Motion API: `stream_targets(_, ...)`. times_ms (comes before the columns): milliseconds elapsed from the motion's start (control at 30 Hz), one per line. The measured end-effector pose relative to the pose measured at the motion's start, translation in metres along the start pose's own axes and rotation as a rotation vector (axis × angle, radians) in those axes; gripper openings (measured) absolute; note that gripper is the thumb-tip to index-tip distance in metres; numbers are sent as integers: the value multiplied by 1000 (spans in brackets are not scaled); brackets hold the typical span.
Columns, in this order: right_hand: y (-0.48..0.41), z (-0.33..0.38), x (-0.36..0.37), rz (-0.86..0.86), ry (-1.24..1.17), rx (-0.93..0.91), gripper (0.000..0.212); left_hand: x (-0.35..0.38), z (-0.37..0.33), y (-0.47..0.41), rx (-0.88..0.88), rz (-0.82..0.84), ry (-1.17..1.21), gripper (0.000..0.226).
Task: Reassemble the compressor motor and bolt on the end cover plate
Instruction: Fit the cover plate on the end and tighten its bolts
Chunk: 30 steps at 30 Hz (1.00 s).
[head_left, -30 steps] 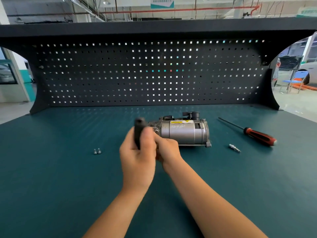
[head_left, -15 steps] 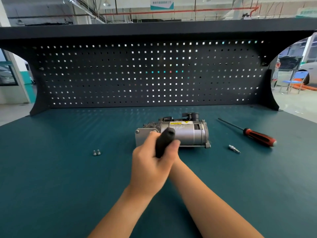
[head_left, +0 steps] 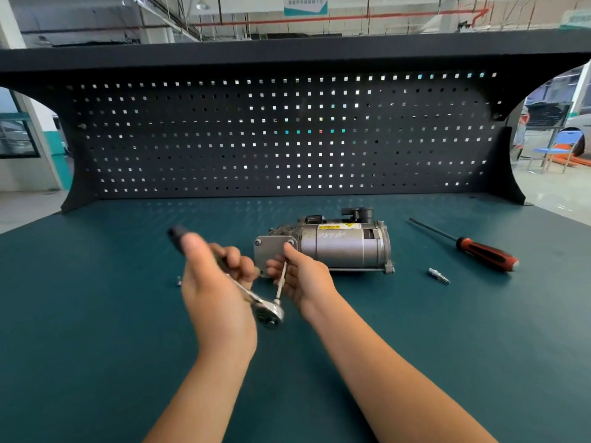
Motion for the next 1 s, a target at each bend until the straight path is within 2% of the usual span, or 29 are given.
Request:
stream_targets(67, 0, -2, 1, 8, -44, 38, 23, -13, -3, -3, -83, -69, 2, 35)
stream_targets(133, 0, -4, 2, 8, -49, 65, 23, -21, -4, -5, -166, -44, -11, 26)
stream_targets(233, 3, -3, 7, -2, -59, 63, 25, -23, -8, -3, -189, 56, -147, 18)
stream_targets(300, 4, -3, 9, -12, -98, 58, 26, -24, -6, -1, -142, 183, -353, 22)
stream_targets(400, 5, -4, 10, -11, -159, 71, 27, -27, 6, 9, -120, 415, -713, 13)
stream_targets(467, 7, -5, 10, -5, -171, 85, 26, -33, 12, 10, -141, 474, -858, 12)
stream_targets(567, 8, -6, 12, 7, -187, 97, 27, -40, 18, 4, -168, 478, -989, 3)
stream_targets(700, 4, -6, 16, 17, -272, 126, 27, -43, 33, 10, -372, 584, -968, 10)
stream_targets(733, 3, -6, 17, 22, -307, 142, 26, -41, 33, 10, -339, 601, -966, 8)
stream_targets(833, 1, -5, 18, 53, -365, 197, 29, -33, 31, 10, -98, 637, -1091, 6)
stream_targets(933, 1, -5, 16, 29, -325, 206, 34, -26, 26, 12, 99, 638, -1255, 14)
stream_targets(1000, 2, -6, 14, -5, -213, 160, 31, -21, 22, 12, 222, 611, -1342, 32)
Point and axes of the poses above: each hand's wrist, its own y-axis away from the middle knuckle, its own x-axis out of the palm, z = x × y, the point moved 5 cm from there along -y, towards the middle knuckle, and after that the axes turned 2 degrees about -z, right-handed, at the moved point
